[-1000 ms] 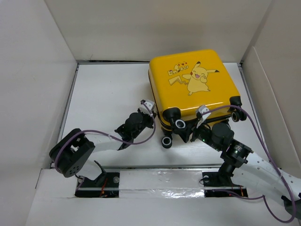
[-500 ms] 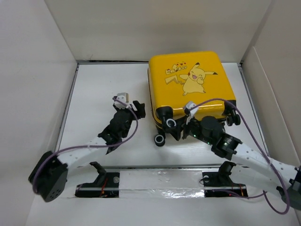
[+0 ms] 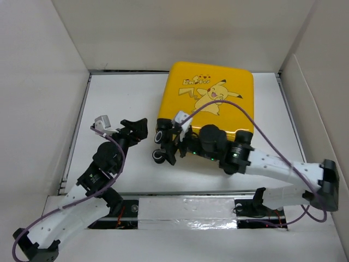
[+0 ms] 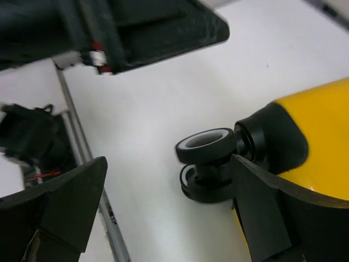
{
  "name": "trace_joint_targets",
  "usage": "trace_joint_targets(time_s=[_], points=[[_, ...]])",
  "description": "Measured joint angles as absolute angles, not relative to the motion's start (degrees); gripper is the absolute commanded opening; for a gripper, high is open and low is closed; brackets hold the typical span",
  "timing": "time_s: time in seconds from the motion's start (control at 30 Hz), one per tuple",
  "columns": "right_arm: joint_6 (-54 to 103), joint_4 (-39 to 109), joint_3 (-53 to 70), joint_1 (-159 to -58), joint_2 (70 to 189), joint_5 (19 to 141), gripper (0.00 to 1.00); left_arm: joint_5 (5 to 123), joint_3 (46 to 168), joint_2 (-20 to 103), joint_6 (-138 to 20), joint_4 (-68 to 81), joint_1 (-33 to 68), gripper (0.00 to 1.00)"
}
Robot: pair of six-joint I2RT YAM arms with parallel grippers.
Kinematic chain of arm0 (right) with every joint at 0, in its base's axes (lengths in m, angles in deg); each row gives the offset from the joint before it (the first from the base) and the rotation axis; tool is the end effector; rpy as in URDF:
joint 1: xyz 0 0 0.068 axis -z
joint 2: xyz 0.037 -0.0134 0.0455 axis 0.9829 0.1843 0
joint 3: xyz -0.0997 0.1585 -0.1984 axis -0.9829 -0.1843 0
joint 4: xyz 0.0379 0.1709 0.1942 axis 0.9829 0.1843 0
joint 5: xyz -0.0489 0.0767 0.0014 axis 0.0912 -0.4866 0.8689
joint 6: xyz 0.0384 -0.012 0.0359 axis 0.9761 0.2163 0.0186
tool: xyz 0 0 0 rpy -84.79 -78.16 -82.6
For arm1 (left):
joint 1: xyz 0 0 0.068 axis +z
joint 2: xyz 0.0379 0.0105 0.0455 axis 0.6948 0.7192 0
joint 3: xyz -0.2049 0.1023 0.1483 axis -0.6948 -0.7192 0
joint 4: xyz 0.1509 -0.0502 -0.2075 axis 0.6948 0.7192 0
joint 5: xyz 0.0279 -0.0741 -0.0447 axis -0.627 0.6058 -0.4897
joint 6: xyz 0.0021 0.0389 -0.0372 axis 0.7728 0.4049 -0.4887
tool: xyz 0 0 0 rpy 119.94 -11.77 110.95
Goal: Pack the luggage
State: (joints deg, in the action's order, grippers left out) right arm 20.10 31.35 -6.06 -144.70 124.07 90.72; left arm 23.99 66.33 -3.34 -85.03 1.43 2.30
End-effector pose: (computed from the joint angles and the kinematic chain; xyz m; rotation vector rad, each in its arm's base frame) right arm 0.1324 0.2836 0.3457 -0.9285 1.5853 0.8012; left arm 0.1177 -0.0798 0.3249 -0.4112 1.4429 -0.7217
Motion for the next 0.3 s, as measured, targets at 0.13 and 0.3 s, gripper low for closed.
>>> trace_joint_targets(time_s=[0.13, 0.3], points=[[18.0, 34.15, -8.31, -145.03, 109.9, 96.51, 1.0, 25.63, 67.58, -7.47, -86.08, 7.11, 2.36, 0.94], [17.54, 36.75, -15.61, -132.68, 85.69, 106.58, 1.0, 28.58, 69.66, -10.51, -85.8, 9.67, 2.39, 0.96]])
